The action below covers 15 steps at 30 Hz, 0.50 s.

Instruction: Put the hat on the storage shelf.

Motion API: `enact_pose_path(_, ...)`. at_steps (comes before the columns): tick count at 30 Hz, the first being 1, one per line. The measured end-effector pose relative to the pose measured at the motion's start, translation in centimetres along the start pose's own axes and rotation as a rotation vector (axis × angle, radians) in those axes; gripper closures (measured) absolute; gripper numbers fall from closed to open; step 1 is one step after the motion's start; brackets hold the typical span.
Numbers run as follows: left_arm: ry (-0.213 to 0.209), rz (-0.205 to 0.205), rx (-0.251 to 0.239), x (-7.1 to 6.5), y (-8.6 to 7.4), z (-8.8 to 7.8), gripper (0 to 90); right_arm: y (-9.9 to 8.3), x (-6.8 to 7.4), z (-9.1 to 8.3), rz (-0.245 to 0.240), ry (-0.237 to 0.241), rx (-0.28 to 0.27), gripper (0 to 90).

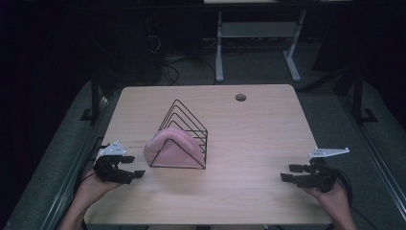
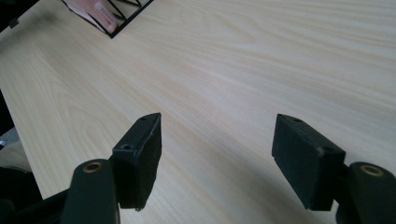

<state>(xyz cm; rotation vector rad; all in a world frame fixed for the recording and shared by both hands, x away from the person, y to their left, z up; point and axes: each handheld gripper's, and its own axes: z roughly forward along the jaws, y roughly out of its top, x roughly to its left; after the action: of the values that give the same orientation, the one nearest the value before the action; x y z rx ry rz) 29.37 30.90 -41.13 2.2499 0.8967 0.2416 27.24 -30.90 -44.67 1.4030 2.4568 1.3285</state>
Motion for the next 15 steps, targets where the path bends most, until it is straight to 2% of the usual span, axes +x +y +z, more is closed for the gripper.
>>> enact_pose_path(4,0.010,0.000,-0.003,-0.3,-0.4,0.2,26.6,-0.8,0.5,0.1,-0.013,0.000,-0.005,31.8)
enact_pose_path(10,0.008,-0.028,-0.022,-0.8,-1.3,0.6,26.6,-1.7,1.7,-0.2,-0.033,-0.013,-0.031,31.0)
enact_pose_path(13,0.005,-0.020,-0.016,-1.0,-1.3,0.5,26.6,-2.1,2.3,-0.3,-0.033,-0.017,-0.050,30.6)
enact_pose_path(14,0.003,-0.013,-0.018,-1.3,-1.4,0.5,26.6,-2.7,2.8,-0.2,-0.035,-0.029,-0.072,28.7)
enact_pose_path(15,0.004,-0.011,-0.019,-1.3,-1.4,0.4,26.6,-2.8,2.9,-0.1,-0.034,-0.030,-0.067,28.0)
